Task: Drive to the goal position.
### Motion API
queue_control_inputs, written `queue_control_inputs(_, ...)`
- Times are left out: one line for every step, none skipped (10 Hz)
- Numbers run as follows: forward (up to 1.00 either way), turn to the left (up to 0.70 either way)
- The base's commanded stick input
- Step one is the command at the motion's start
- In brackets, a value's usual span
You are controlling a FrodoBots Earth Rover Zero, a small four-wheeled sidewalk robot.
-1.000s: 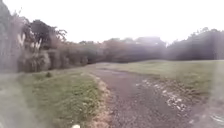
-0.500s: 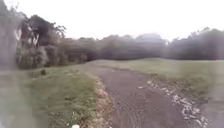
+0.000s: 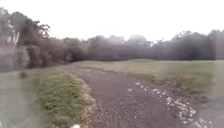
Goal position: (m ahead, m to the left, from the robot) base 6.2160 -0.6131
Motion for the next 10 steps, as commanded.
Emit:
queue_control_inputs(0.0, -0.7)
queue_control_inputs(0.0, -0.7)
queue_control_inputs(0.0, -0.7)
queue_control_inputs(0.0, -0.7)
queue_control_inputs(0.0, -0.7)
queue_control_inputs(0.0, -0.7)
queue_control_inputs(0.0, -0.7)
queue_control_inputs(0.0, -0.7)
queue_control_inputs(0.0, -0.7)
queue_control_inputs(0.0, -0.7)
